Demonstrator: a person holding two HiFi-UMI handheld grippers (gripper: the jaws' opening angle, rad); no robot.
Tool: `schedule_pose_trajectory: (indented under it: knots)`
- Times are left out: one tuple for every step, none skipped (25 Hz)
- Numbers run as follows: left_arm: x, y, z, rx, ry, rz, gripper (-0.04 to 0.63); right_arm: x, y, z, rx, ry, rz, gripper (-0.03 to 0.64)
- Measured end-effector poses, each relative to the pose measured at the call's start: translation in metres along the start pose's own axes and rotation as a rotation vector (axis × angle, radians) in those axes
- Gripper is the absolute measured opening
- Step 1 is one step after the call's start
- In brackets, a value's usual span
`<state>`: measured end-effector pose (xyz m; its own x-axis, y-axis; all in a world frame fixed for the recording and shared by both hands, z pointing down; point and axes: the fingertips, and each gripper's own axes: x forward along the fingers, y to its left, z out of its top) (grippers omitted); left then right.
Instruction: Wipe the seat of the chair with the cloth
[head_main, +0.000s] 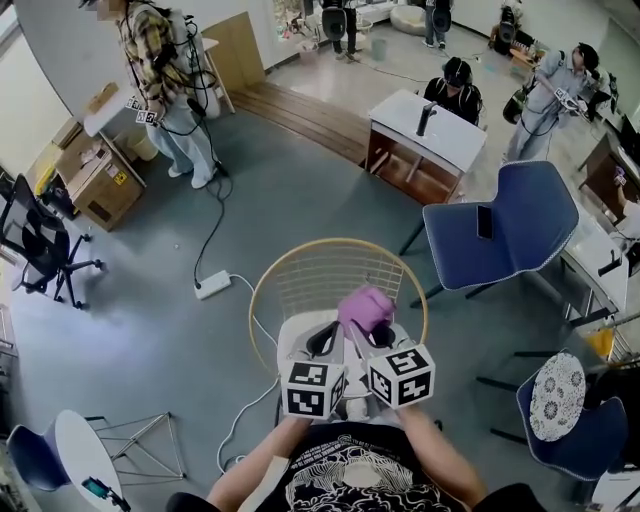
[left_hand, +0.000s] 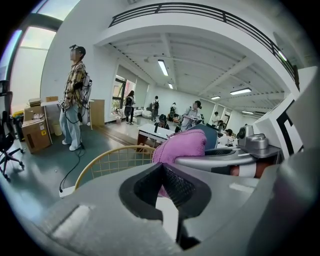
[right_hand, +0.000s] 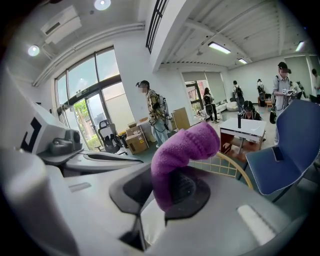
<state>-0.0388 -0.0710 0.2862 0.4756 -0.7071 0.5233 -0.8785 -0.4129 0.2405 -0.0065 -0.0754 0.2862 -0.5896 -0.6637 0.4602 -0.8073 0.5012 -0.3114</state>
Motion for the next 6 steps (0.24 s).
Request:
schedule_pose_trajectory:
  knots:
    - [-0.0004, 0.0012, 0.0000, 0.000, -0.001, 0.001, -0.008, 0.0006, 0.0008, -0.0006, 0.001, 0.000, 0.000, 0.058]
    - [-0.0010, 0.0023, -0.0002, 0.001, -0.002, 0.001, -0.008, 0.0011, 0.0019, -0.0011, 0.001, -0.001, 0.000, 0.058]
    - [-0.0015, 0.0032, -0.0003, 0.001, -0.002, 0.001, -0.008, 0.0018, 0.0031, -0.0015, 0.001, -0.002, 0.000, 0.058]
    - [-0.0020, 0.0041, -0.0003, 0.001, -0.003, 0.000, -0.008, 0.0027, 0.0043, -0.0017, 0.001, -0.002, 0.000, 0.058]
    - [-0.0024, 0.0050, -0.0003, 0.001, -0.004, -0.001, -0.008, 0.0036, 0.0055, -0.0019, 0.000, -0.001, 0.001, 0.058]
    - [-0.0027, 0.0058, -0.0004, 0.001, -0.005, -0.002, -0.008, 0.0046, 0.0067, -0.0022, 0.000, 0.000, 0.003, 0.058]
